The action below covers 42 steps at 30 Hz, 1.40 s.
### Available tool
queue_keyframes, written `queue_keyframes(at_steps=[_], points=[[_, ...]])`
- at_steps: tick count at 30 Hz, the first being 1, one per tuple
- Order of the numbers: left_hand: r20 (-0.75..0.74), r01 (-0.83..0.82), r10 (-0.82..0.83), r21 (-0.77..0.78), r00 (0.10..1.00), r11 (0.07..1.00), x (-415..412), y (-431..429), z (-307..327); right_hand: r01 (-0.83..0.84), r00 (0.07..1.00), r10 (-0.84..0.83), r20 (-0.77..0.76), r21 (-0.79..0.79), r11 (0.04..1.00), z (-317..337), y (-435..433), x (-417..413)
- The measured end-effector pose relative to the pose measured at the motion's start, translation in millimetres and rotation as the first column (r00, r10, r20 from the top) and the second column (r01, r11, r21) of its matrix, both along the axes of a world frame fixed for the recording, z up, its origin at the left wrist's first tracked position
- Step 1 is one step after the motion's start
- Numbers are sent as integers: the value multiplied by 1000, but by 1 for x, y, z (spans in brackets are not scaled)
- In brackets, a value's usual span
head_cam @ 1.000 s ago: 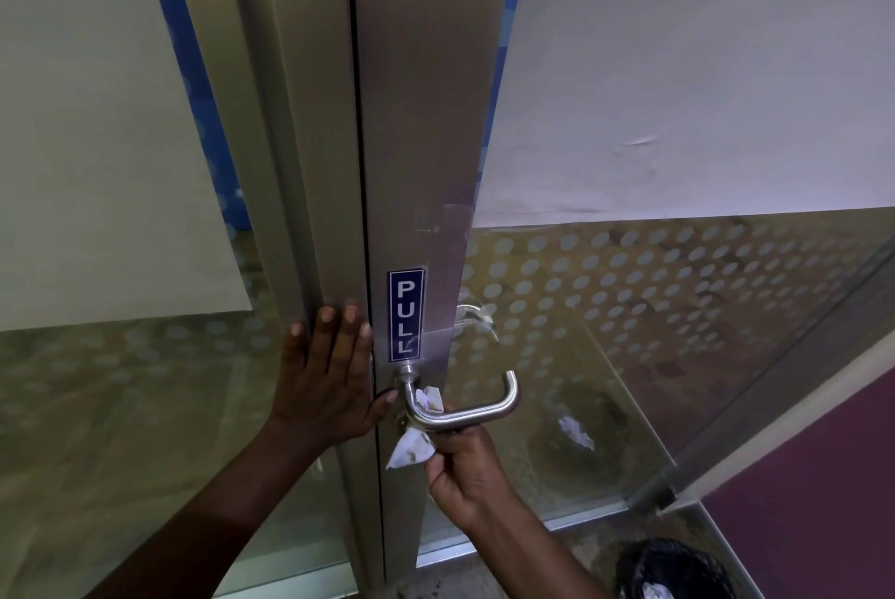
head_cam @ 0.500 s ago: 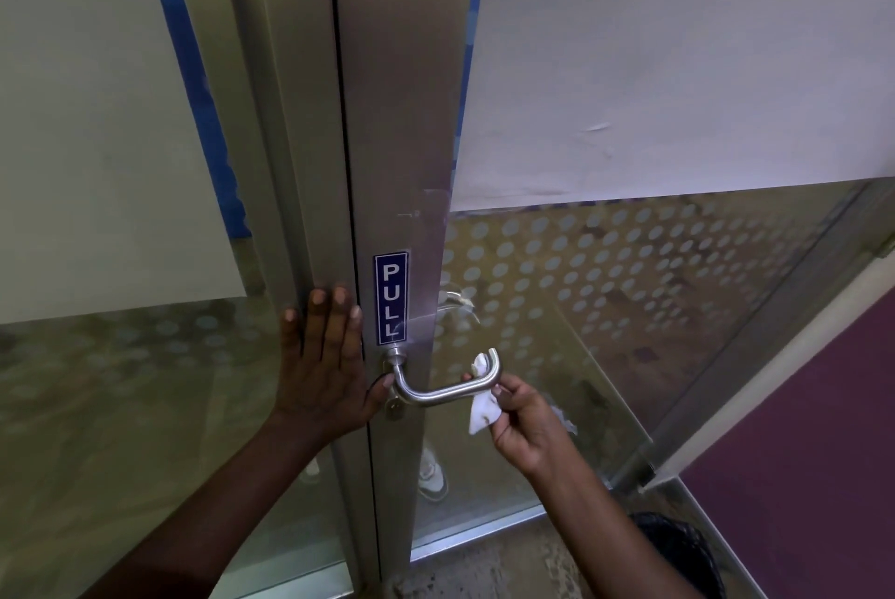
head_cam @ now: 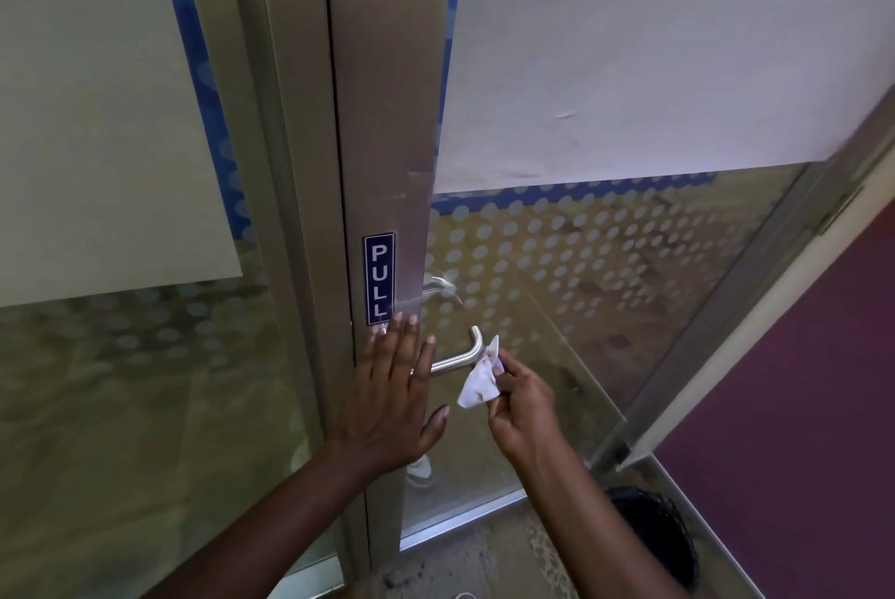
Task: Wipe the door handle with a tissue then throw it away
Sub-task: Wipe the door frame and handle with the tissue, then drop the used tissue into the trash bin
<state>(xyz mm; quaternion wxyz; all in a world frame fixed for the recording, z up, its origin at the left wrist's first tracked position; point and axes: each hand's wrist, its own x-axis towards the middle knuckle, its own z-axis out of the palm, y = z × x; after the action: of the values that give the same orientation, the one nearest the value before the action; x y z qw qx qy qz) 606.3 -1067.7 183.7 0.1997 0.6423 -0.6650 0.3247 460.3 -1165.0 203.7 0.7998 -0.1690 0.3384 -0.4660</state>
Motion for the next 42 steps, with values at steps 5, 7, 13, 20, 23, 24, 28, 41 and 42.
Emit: queue_keyframes(at_steps=[5,7,13,20,23,24,28,41,42], points=[[-58,11,-6,84,998,996,-19,-7,-5,-25,1000,25,2,-60,998,11,0,-30],[-50,30,-26,81,998,996,-26,-12,-7,-28,999,23,-42,-101,994,12,-3,-43],[-38,114,-111,73,993,991,-59,-34,-16,-7,952,-48,-303,-177,984,3,-20,-97],[-55,163,-158,110,986,980,-131,-95,-37,56,752,-286,-594,-374,926,-12,-61,-193],[-88,192,-181,140,980,971,-177,-131,-57,61,620,-376,-689,-435,898,-24,-91,-247],[-95,195,-181,159,979,968,-193,-144,-65,56,571,-399,-717,-451,891,-30,-102,-265],[-128,261,-236,242,963,935,-254,-199,-100,57,385,-484,-786,-503,862,-65,-149,-337],[-266,394,-290,622,919,677,-400,-345,-239,-133,32,-415,-909,-415,900,-228,-242,-484],[-265,391,-288,648,920,654,-406,-353,-249,-208,-28,-403,-915,-389,897,-241,-245,-490]])
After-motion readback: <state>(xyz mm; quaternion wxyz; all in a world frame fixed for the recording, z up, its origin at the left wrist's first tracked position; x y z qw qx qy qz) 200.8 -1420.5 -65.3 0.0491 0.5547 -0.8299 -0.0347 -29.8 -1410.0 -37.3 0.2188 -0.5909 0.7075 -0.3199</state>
